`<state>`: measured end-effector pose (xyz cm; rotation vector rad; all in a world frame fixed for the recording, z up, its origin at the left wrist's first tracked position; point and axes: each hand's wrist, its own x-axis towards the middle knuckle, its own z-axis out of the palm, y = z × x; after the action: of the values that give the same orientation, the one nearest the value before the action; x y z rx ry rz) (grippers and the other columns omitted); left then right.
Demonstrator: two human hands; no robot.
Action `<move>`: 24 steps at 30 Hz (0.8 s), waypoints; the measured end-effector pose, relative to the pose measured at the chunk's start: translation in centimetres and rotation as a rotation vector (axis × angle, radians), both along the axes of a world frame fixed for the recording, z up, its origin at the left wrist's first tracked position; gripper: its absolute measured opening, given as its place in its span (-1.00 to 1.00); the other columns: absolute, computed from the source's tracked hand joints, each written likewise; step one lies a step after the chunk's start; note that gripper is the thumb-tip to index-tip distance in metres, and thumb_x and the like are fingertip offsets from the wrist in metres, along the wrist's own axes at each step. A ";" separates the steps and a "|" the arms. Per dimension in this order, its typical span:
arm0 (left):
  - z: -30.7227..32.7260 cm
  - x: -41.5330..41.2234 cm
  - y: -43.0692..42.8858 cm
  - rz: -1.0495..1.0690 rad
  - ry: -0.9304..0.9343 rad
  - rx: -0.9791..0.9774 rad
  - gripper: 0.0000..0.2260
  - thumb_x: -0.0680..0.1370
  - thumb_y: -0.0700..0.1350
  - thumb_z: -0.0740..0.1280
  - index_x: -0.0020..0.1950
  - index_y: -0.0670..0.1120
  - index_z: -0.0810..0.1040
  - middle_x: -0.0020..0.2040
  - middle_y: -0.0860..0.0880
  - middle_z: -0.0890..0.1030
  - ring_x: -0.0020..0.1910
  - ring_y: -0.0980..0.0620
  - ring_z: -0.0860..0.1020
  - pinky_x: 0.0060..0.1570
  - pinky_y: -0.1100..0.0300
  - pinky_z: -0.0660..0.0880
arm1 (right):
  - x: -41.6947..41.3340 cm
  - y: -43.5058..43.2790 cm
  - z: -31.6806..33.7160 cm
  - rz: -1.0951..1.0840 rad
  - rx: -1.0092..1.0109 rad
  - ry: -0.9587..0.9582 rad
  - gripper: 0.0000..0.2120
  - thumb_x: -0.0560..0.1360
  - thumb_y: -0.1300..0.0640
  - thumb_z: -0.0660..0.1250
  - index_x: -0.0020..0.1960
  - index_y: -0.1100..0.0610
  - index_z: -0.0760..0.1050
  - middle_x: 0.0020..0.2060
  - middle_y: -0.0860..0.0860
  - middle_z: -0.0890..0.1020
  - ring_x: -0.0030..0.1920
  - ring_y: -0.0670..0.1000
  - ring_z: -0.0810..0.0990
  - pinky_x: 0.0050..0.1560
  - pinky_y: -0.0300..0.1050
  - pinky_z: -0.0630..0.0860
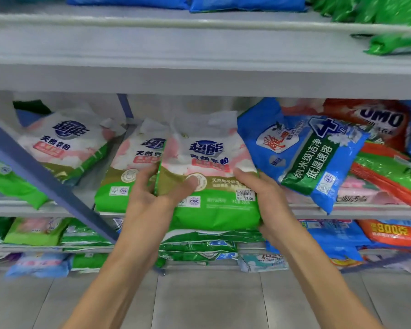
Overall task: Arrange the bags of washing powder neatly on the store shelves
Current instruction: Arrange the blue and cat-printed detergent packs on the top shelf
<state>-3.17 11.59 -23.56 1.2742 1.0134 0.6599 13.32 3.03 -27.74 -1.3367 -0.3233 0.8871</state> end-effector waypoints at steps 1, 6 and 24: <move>0.0 0.6 0.3 0.013 0.017 0.006 -0.45 0.39 -0.01 0.59 0.32 0.19 0.48 0.02 0.24 0.71 -0.11 0.40 0.63 -0.05 0.36 0.38 | 0.6 0.4 0.0 0.009 -0.020 -0.046 -0.37 0.26 -0.14 0.59 0.25 0.08 0.59 0.12 0.03 0.73 0.19 0.14 0.68 0.34 0.30 0.50; -0.2 4.1 2.2 -0.131 0.217 0.157 -0.64 0.45 0.13 0.54 0.19 0.14 0.56 -0.03 0.28 0.66 -0.02 0.31 0.59 -0.12 0.42 0.35 | 4.1 1.2 0.4 -0.018 -0.083 -0.162 -0.72 0.45 0.01 0.51 0.15 -0.03 0.62 -0.02 -0.03 0.75 0.01 0.01 0.73 0.16 0.03 0.61; -3.7 9.3 0.8 -0.007 0.508 0.736 -0.51 0.71 0.03 0.14 0.62 -0.02 0.15 -0.22 -0.08 0.59 -0.42 0.02 0.48 -0.45 0.21 0.24 | 7.4 2.5 -1.4 -0.056 -0.354 -0.646 -0.74 0.67 0.06 0.22 0.25 0.22 0.41 -0.34 0.08 0.48 -0.39 0.03 0.45 -0.47 -0.28 0.30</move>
<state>6.18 12.37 -27.29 2.1660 1.2192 0.7535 20.74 5.57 -29.19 -1.9422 -0.6422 0.4527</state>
